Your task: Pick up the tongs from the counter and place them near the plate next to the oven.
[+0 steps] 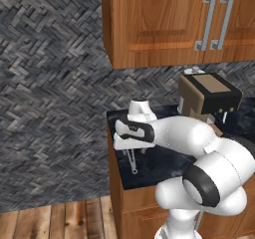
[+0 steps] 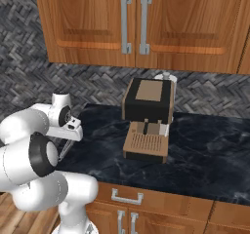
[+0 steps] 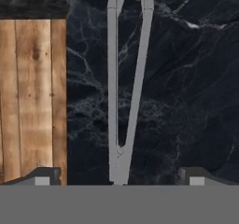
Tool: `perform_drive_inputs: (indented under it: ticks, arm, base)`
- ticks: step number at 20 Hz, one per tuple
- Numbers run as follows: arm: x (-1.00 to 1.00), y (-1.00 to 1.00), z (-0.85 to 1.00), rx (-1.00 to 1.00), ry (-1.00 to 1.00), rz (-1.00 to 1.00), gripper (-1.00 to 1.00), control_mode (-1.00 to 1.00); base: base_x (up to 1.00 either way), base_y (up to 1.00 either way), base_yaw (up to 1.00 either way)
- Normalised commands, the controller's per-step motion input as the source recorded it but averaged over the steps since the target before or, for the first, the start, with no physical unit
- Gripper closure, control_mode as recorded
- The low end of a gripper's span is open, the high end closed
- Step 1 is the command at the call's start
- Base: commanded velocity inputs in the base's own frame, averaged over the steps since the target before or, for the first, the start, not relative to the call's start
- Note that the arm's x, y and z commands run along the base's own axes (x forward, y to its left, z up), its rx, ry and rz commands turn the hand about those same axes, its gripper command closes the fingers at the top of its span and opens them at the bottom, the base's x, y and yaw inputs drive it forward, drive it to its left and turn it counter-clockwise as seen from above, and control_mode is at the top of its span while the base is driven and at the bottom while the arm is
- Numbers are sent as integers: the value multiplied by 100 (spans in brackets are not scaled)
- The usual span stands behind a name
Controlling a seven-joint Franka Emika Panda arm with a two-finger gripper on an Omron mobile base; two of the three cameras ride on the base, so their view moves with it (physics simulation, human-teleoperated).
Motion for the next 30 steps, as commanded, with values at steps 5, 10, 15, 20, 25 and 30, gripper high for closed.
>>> perform_drive_inputs:
  ticks: [5,10,15,20,25,30]
  arm:
    - [-8,2,-36,-4,0,-11,-100,-100]
    - [0,1,-48,-4,3,-5,-100,-100]
    - [0,2,-43,-2,4,-2,-100,-100]
    - [0,0,-11,0,1,-2,-100,-100]
    - [0,0,0,0,0,0,100,-100]
    - [0,0,0,0,0,0,100,-100]
  base:
    - [0,0,0]
    - [0,0,0]
    - [0,0,0]
    - [0,0,0]
    - [0,0,0]
    - [0,0,0]
